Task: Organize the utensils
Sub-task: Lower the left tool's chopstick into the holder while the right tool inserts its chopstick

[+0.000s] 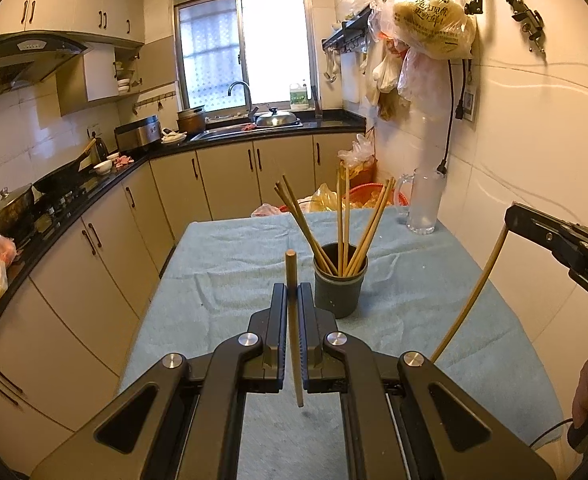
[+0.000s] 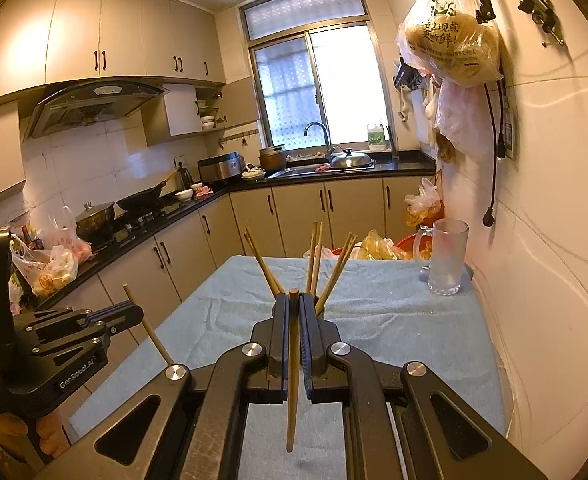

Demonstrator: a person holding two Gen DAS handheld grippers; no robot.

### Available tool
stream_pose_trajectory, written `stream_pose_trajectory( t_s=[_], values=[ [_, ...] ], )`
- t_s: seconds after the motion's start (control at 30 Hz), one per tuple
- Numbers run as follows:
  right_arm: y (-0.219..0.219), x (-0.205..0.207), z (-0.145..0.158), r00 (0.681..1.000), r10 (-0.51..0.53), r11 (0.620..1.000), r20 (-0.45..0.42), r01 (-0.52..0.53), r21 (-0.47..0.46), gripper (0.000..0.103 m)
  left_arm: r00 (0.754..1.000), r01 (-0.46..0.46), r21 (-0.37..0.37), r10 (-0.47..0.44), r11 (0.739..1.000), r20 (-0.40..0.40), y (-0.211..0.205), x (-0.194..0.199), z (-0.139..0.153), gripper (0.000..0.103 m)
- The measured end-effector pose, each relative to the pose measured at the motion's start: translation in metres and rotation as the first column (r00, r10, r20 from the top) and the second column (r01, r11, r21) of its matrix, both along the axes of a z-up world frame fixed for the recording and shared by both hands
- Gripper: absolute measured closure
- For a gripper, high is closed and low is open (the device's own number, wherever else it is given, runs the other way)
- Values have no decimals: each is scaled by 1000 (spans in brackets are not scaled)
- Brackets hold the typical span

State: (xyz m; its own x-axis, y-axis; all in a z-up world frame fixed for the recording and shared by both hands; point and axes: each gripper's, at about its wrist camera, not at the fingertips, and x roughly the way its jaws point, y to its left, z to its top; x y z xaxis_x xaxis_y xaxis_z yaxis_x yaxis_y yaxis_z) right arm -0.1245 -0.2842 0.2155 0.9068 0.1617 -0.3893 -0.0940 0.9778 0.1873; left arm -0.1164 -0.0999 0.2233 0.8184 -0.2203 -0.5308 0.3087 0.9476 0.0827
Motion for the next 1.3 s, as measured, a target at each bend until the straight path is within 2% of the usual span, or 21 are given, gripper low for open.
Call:
stream_pose_trajectory(
  t_s=[0.2, 0.4, 0.53, 0.83, 1.13, 1.3],
  values=[
    [5, 6, 10, 1000, -3, 1000, 13, 4, -30, 97, 1000, 24, 18, -24, 1000, -1, 1, 5, 14, 98],
    [2, 15, 28, 999, -10, 998, 31, 12, -54, 97, 998, 60, 42, -61, 997, 14, -1, 10, 41, 98],
    [0, 26, 41, 999, -15, 999, 43, 17, -44, 97, 997, 81, 6, -81, 997, 16, -1, 20, 60, 98],
    [-7, 67, 62, 999, -22, 1000, 39, 22, 1, 97, 994, 81, -33, -79, 996, 74, -23, 57, 94, 98],
    [-25, 117, 67, 998, -53, 997, 36, 51, 51, 97, 995, 78, -76, -73, 994, 70, -50, 112, 101, 98],
    [-38, 141, 65, 996, -70, 993, 46, 66, 97, 97, 997, 59, -125, -54, 990, 46, -55, 147, 98, 98]
  ],
)
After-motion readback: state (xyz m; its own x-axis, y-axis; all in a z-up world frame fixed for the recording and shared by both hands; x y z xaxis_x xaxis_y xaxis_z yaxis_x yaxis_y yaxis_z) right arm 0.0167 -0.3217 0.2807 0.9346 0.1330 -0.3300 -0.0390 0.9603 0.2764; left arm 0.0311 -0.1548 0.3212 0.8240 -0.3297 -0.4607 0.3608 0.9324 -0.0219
